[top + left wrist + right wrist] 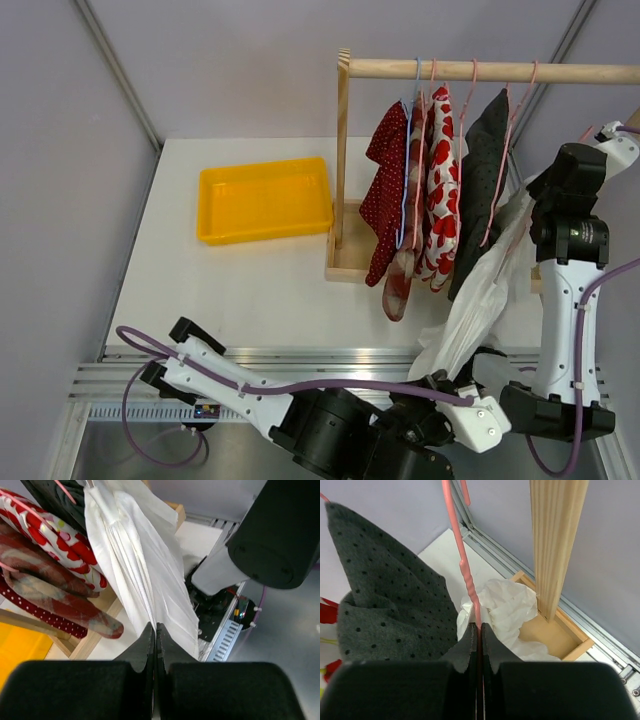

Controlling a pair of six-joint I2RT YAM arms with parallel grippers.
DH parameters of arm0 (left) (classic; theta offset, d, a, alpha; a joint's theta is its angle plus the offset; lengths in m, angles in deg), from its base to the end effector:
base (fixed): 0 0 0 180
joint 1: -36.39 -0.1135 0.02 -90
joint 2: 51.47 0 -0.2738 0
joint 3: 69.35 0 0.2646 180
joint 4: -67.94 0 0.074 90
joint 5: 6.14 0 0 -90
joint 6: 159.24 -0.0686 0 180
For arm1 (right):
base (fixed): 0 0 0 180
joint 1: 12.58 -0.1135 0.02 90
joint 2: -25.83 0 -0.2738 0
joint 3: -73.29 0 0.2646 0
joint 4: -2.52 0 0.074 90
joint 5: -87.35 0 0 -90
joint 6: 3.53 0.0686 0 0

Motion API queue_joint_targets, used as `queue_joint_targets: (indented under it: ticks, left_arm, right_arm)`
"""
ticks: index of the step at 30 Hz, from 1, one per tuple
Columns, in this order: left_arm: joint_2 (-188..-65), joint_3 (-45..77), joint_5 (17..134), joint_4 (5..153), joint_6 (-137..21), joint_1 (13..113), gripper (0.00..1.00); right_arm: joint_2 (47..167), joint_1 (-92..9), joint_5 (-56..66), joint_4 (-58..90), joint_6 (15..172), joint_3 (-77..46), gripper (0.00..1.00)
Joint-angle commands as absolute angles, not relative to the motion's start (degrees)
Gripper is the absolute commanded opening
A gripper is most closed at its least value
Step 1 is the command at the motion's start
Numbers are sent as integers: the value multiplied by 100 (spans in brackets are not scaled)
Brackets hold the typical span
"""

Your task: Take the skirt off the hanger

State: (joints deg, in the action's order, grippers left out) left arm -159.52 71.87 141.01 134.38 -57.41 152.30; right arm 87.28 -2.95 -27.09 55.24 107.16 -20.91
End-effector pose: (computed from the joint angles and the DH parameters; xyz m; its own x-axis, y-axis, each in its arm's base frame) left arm -0.1314 -0.4023 0.4576 0.0717 0.4020 -0.9128 0.8271 0.4875 0.2797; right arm 0.2318 -0.0681 0.4505 -0.1257 0.3476 -0.9292 0.6201 0.7586 0.1999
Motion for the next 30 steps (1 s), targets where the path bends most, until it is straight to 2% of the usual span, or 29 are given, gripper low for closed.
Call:
queue_joint_targets:
  ticks: [1,4,6,10,14,22,26,30]
  left_arm:
    - [-15248,6186,13764,13159,-5221,18545,0]
    - [-14582,5067,14003,12493,-5017,18362,0]
    - [-14158,3889,13793,11500,-5087,18185,0]
    - [-13857,2981,13546,10847,-5184,17449,0]
    - [-14269,3085,13466,11048,-5385,16525,0]
    - [-15175,4217,13369,11029,-6072,14777,0]
    - [-15211,4553,13999,11943,-5791,14458,0]
    - [-14545,4001,14266,13495,-4776,14502,0]
  right_arm:
    - [8833,-116,-2788,4497,10958,-2795,0]
    - [8509,-116,-2595,4717,11090,-2876,0]
    - [8341,-116,-2471,5033,11169,-2955,0]
    - [7893,-116,-1762,6032,11248,-3350,0]
    - [7497,-116,-978,7124,11205,-3737,0]
    - [6251,-116,683,8987,11704,-4124,0]
    - [5818,-116,712,9506,12022,-4474,0]
    - [5931,-116,54,9859,11741,-5116,0]
